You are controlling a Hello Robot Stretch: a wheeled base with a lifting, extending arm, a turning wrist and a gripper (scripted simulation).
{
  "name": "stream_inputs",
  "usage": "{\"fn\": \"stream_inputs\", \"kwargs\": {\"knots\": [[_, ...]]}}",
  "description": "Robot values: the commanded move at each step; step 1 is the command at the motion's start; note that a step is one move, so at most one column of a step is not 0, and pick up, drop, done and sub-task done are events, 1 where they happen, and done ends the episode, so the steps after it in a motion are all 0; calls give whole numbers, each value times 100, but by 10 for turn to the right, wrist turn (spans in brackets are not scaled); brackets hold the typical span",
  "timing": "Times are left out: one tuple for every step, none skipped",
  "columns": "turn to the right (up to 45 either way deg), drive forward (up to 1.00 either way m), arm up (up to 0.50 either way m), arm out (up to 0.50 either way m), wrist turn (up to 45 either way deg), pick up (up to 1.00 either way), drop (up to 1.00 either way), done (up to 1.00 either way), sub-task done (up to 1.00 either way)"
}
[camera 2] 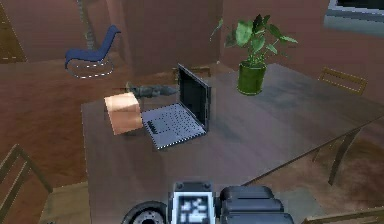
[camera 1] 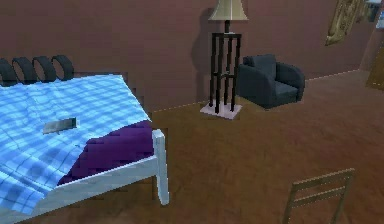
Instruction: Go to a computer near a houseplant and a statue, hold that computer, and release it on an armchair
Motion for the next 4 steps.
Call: {"fn": "stream_inputs", "kwargs": {"knots": [[0, 0, 0, 44, 0, 0, 0, 0, 0], [0, 0, 0, 0, 450, 0, 0, 0, 0], [0, 0, 0, 0, 450, 0, 0, 0, 0], [0, 0, 0, 0, 450, 0, 0, 0, 0]]}}
